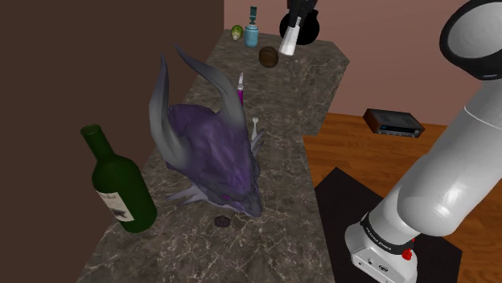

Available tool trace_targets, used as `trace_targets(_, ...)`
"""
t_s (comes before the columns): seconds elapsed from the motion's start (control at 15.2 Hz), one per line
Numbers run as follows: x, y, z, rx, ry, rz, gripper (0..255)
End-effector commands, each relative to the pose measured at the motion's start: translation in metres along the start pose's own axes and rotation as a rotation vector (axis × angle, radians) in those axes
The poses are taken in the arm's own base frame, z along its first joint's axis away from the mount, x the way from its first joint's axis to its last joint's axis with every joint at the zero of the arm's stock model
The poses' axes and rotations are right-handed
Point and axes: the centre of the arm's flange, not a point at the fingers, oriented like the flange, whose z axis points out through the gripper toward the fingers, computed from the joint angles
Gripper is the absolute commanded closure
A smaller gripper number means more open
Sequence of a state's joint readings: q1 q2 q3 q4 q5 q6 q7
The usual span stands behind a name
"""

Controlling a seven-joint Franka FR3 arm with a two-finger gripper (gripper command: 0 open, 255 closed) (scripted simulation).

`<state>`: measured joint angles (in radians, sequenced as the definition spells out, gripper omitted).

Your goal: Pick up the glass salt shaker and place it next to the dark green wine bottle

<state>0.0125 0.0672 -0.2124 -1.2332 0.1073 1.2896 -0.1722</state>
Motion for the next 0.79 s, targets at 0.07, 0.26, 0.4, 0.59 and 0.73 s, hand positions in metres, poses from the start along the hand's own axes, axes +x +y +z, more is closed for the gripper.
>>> trace_targets(0.07, 0.000, -0.002, -0.015, 0.000, 0.000, 0.000, 255)
trace_targets(0.26, 0.000, -0.003, -0.031, 0.000, 0.000, 0.000, 255)
trace_targets(0.4, 0.000, -0.004, -0.041, 0.000, 0.000, 0.000, 255)
trace_targets(0.59, -0.009, -0.029, -0.040, 0.000, 0.000, 0.000, 255)
trace_targets(0.73, -0.017, -0.054, -0.038, 0.000, 0.000, 0.000, 255)
